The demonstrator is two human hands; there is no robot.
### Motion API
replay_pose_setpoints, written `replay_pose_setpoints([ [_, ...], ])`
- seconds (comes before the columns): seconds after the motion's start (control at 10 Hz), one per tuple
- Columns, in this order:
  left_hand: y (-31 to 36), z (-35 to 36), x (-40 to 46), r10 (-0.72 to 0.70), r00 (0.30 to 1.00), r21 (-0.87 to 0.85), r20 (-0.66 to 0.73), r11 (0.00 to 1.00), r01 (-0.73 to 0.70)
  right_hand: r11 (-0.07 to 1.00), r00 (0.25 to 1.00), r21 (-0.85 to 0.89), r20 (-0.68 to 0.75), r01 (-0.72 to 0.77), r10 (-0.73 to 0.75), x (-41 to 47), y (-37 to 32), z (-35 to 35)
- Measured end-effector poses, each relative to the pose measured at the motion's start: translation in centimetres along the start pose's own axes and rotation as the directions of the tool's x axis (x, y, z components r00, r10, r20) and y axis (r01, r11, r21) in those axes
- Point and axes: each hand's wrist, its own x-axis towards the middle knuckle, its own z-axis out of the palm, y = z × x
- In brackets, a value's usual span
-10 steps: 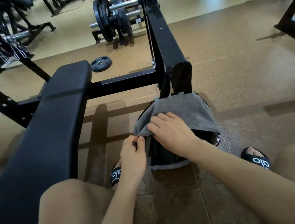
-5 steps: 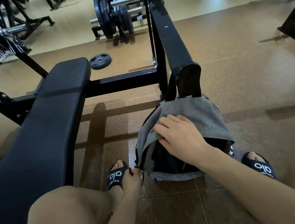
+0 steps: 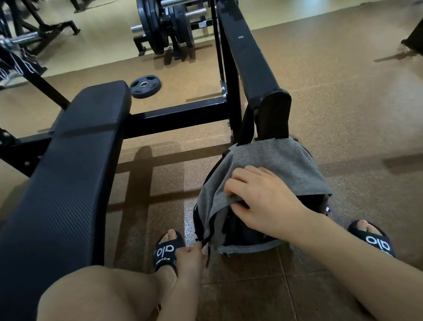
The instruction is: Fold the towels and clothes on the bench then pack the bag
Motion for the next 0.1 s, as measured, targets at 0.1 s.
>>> replay_pose_setpoints([
  [0.1,2.43,-0.71,-4.37,0.198,0.980,-0.064,0.000,0.978,-0.197,0.913,0.994,0.396,-0.016,-0.095,0.110,-1.04,-0.69,-3.75],
])
